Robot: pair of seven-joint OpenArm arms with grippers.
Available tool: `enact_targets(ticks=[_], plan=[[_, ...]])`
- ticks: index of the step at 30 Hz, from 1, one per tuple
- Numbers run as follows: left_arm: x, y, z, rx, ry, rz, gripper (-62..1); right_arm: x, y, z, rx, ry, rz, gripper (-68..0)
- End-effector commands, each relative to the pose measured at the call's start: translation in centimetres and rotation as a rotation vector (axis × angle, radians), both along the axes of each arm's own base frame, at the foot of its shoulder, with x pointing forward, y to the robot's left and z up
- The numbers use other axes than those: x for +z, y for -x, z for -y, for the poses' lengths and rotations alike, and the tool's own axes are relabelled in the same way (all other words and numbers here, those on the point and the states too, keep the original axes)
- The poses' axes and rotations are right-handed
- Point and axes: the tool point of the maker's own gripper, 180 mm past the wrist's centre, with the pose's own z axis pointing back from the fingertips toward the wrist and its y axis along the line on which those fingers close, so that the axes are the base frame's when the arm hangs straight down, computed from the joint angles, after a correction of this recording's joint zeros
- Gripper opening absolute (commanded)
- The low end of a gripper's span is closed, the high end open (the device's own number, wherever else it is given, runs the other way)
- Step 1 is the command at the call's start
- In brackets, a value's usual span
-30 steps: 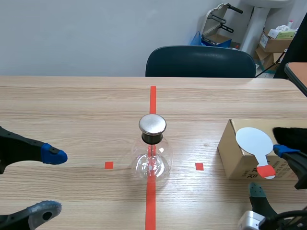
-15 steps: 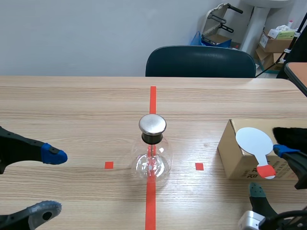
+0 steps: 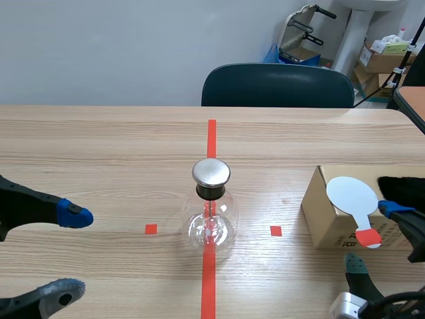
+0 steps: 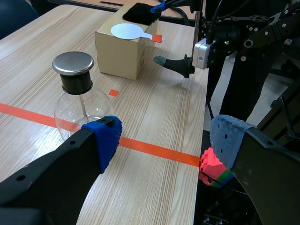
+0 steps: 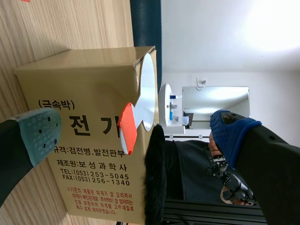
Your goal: Do the electroscope experiment
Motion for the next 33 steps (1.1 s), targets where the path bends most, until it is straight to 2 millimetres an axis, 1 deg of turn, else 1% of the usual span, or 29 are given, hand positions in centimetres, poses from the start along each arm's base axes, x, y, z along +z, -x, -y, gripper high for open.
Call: enact_targets(ticks=[1, 16, 19, 23, 25, 27, 29, 31, 33], plan=[[0.4, 0.1, 0.2, 0.0, 0.022, -0.005, -18.7, 1.3, -0.4, 0.3, -0.003, 0.019, 0.069, 0.4], [0.4, 0.1, 0.2, 0.0, 0.022, -0.005, -18.7, 1.3, -0.4, 0.3, -0.004, 0.019, 0.069, 0.4], [0.4, 0.1, 0.2, 0.0, 0.022, -0.005, -18.7, 1.0, 0.4, 0.7, -0.017, 0.013, 0.049, 0.4], [0.4, 0.1, 0.2, 0.0, 0.022, -0.005, -18.7, 0.7, 2.8, 1.9, -0.031, 0.005, -0.005, 0.4], [0.4, 0.0, 0.2, 0.001, 0.023, -0.006, -18.7, 1.4, 3.8, 3.1, -0.052, -0.02, -0.014, 0.4], [0.5, -0.2, 0.2, 0.017, 0.03, -0.008, -19.1, 2.5, 4.6, 4.1, -0.06, -0.055, -0.012, 0.4], [0.6, -0.6, 0.2, 0.038, 0.032, 0.007, -21.0, 3.7, 5.0, 5.0, -0.06, -0.1, -0.019, 0.4], [0.5, -1.1, 0.3, 0.061, 0.029, 0.032, -23.6, 4.7, 5.1, 5.7, -0.05, -0.164, -0.048, 0.4], [0.1, -1.7, 0.7, 0.087, 0.017, 0.054, -26.9, 5.8, 4.6, 6.1, -0.045, -0.246, -0.077, 0.4]])
